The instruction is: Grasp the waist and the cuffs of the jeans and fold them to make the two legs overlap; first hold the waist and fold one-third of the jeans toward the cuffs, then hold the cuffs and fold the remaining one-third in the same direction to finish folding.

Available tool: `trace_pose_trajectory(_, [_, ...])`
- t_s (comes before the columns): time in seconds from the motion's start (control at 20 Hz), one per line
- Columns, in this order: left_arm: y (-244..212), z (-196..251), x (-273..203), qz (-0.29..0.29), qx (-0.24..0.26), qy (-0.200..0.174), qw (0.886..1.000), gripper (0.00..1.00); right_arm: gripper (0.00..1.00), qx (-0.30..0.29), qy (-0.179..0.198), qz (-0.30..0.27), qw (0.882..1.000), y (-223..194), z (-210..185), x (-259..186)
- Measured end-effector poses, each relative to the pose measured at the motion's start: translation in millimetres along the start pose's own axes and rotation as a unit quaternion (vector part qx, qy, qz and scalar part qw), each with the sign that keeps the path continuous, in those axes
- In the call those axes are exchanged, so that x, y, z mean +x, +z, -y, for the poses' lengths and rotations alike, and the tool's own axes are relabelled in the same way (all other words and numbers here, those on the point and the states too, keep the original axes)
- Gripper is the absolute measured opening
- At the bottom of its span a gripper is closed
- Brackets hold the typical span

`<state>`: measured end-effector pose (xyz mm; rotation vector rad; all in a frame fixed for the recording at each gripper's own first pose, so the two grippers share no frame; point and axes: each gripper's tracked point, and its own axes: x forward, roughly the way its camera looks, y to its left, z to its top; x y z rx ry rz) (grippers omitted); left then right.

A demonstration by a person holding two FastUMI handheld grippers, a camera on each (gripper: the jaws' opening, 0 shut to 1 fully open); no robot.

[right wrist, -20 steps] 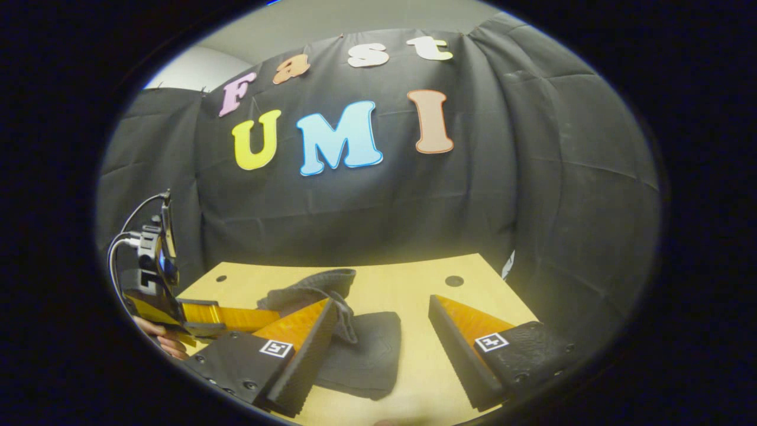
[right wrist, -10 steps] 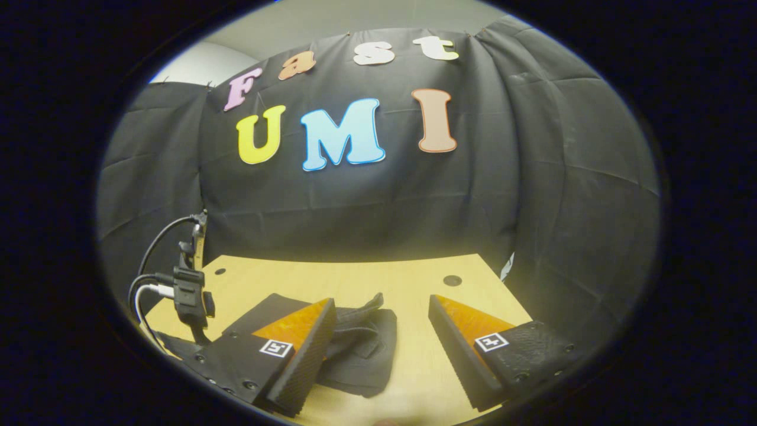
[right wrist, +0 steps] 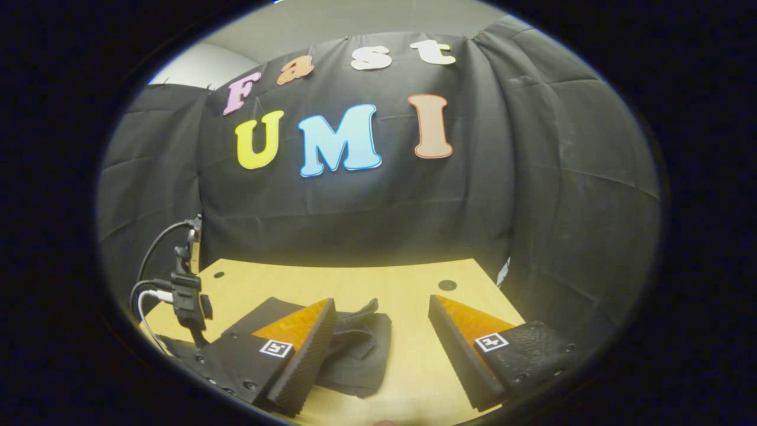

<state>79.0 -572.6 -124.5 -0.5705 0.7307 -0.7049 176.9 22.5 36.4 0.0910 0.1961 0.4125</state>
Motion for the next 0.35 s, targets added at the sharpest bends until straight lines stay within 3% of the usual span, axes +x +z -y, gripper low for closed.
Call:
trace_pose_trajectory(0.1, [6,6,-14,0.013,0.021,-0.001,1.0,0.31,0.95,0.0,0.006,0.001,1.0,1,-4,-3])
trace_pose_trajectory(0.15, [11,7,-20,0.021,0.035,0.003,0.999,0.43,0.95,0.001,0.011,0.001,1.0,2,-8,-3])
trace_pose_trajectory(0.2, [17,8,-29,0.032,0.045,0.006,0.998,0.41,0.95,0.0,0.013,0.001,1.0,3,-10,-5])
trace_pose_trajectory(0.25, [26,9,-39,0.044,0.056,0.011,0.997,0.55,0.95,-0.001,0.014,0.004,1.0,4,-11,-9])
trace_pose_trajectory(0.35, [45,9,-63,0.073,0.081,0.027,0.994,0.55,0.95,-0.003,0.012,0.015,1.0,8,-15,-18])
